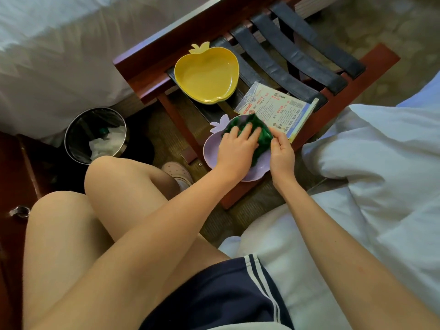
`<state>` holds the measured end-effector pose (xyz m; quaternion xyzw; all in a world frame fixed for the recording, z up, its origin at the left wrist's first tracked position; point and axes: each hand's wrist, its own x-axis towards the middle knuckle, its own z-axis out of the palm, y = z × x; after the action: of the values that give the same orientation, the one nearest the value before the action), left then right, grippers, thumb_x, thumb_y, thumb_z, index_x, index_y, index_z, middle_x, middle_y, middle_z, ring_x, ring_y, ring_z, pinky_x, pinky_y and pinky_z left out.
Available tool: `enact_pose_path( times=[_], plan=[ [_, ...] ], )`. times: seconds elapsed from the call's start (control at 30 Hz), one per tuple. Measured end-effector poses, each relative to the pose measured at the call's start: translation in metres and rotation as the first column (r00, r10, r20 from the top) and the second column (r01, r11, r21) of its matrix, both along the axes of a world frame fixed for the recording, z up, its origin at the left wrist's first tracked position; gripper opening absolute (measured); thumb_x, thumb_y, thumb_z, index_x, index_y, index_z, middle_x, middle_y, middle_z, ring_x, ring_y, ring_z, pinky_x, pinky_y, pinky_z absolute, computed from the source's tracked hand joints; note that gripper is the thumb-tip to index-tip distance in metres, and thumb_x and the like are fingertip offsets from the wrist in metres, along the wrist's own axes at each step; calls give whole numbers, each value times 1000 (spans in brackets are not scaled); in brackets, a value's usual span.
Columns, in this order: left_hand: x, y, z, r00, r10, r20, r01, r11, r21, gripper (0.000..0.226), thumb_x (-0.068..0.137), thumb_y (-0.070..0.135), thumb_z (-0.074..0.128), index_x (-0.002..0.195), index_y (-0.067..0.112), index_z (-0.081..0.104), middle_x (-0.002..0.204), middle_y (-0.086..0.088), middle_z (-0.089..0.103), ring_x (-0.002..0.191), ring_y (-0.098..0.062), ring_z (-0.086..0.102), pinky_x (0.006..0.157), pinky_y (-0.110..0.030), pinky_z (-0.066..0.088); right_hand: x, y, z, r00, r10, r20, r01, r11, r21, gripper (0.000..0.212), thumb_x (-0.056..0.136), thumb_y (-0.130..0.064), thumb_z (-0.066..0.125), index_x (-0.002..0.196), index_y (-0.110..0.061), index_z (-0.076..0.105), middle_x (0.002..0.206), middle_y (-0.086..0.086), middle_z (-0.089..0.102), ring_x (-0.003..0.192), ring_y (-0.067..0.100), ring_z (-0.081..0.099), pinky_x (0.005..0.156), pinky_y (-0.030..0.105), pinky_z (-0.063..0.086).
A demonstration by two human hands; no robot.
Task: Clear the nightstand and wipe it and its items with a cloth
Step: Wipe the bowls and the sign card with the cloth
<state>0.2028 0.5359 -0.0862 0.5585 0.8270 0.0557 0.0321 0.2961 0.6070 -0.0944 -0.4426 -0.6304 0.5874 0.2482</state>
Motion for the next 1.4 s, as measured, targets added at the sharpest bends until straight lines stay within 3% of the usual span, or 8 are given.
enact_pose_path(
  times=[0.23, 0.43, 0.73, 0.83, 0.97, 1.1, 1.27, 1.4],
  plan=[
    [6, 8, 20, 944, 277, -178, -311, 927, -210, 42, 102, 21, 38, 138, 1, 35, 144, -17, 30, 107, -37, 53, 58, -33, 36, -4, -1, -2, 998, 15, 59, -19, 997, 77, 34, 101, -8, 34, 129, -9, 52, 126, -2, 54, 116, 9, 47, 86, 7, 37],
    [6, -40, 13, 954, 294, -59, -299, 949, -104, 41, 82, 27, 69, 120, 12, 63, 122, -15, 60, 83, -33, 62, 53, -31, 45, -2, 2, -5, 997, 25, 70, -30, 997, 67, 35, 101, -11, 33, 130, -13, 52, 125, -9, 50, 116, 0, 41, 85, 1, 33],
    [12, 17, 21, 936, 300, 183, -275, 949, -151, 46, 98, 27, 39, 143, 31, 34, 154, 3, 25, 126, -30, 32, 89, -40, 35, -3, 3, -10, 999, 22, 46, -26, 995, 95, 33, 100, -8, 34, 127, -10, 53, 122, -3, 55, 113, 6, 47, 93, 10, 38],
    [3, -10, 15, 987, 30, 159, -17, 997, -82, 43, 96, 24, 43, 139, 32, 44, 149, -1, 37, 115, -34, 42, 73, -34, 32, -4, 3, -11, 999, 5, 45, -8, 997, 71, 33, 100, -9, 34, 126, -11, 55, 128, 6, 56, 119, 16, 50, 101, 31, 41],
    [-10, -42, 18, 940, -283, 191, 298, 953, -53, 38, 94, 19, 51, 131, 27, 55, 139, -9, 47, 89, -35, 47, 65, -41, 48, -4, 5, -5, 998, 25, 51, -27, 999, 46, 31, 101, -12, 35, 124, -12, 55, 122, 1, 57, 111, 11, 50, 92, 23, 42],
    [-32, -50, 31, 971, -231, 60, 238, 925, -297, 44, 98, 24, 44, 141, 31, 39, 145, -2, 34, 102, -32, 44, 71, -36, 44, -4, 5, -2, 999, 26, 43, -28, 999, 29, 30, 101, -10, 35, 122, -13, 56, 113, -6, 56, 105, 6, 49, 83, 12, 40],
    [-38, -49, 15, 938, -180, -297, 126, 974, -190, 41, 63, 16, 72, 103, 11, 70, 93, -7, 64, 57, -26, 49, 47, -25, 36, -2, 3, -4, 998, 48, 39, -50, 997, 56, 31, 100, -9, 35, 122, -12, 56, 116, -3, 57, 109, 9, 50, 93, 22, 41],
    [-10, -10, 19, 988, 66, -143, -82, 991, -109, 34, 63, 9, 60, 95, 12, 70, 89, -5, 65, 63, -27, 57, 48, -28, 33, -1, 6, -6, 997, 68, 48, -72, 994, 77, 32, 100, -9, 35, 126, -10, 54, 123, 0, 56, 112, 7, 48, 93, 14, 39]
  ],
)
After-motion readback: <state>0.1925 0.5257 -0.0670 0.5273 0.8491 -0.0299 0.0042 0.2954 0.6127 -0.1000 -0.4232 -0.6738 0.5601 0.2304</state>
